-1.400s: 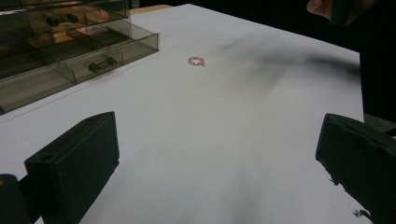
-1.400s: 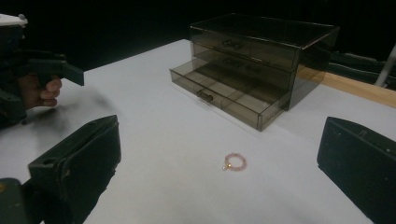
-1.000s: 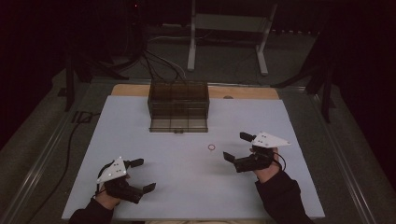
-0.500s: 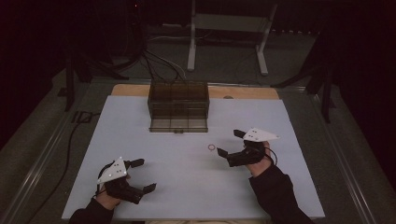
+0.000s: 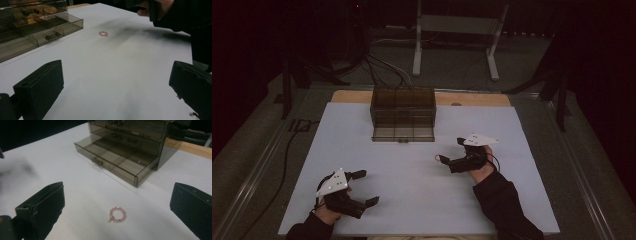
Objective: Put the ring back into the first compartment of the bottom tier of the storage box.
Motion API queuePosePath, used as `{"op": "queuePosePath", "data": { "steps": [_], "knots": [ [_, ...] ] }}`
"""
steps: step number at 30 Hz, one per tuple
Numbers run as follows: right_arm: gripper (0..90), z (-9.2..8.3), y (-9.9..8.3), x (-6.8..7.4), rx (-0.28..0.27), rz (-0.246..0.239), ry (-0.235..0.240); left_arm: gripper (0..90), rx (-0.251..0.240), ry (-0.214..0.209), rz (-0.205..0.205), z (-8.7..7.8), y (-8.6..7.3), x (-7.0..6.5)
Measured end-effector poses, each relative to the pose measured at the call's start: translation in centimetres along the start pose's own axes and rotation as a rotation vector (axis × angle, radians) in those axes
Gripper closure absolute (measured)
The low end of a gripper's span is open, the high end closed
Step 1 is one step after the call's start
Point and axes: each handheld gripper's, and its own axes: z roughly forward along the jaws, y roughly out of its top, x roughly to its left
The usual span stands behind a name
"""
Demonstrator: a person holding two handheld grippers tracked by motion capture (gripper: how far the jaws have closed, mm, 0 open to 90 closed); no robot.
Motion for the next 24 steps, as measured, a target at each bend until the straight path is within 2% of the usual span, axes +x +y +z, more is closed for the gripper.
{"op": "queuePosePath", "data": {
  "steps": [2, 6, 13, 16, 19, 24],
  "knots": [
    [0.0, 0.4, 0.0, -0.1, 0.005, 0.008, 0.004, 0.7, 0.003, 0.000, 0.000, 0.0, 0.0, 0.0],
    [0.0, 1.0, 0.0, -0.2, 0.014, -0.006, -0.007, 0.7, -0.001, -0.002, -0.001, 0.0, 0.0, 0.0],
    [2.9, 1.6, 0.1, -0.6, -0.003, -0.017, -0.025, 0.7, 0.000, -0.003, -0.001, 0.0, 0.0, 0.0],
    [2.9, 1.9, 0.1, -0.8, 0.017, 0.006, -0.019, 0.7, -0.002, -0.003, -0.002, 0.0, 0.0, 0.1],
    [2.9, 2.6, 0.0, -0.9, 0.073, 0.015, -0.032, 0.7, 0.001, -0.003, -0.002, 0.0, 0.0, 0.1],
    [6.0, 3.4, -0.4, -1.1, 0.108, 0.050, -0.053, 0.7, -0.001, -0.003, 0.001, -0.1, 0.0, 0.1]
  ]
}}
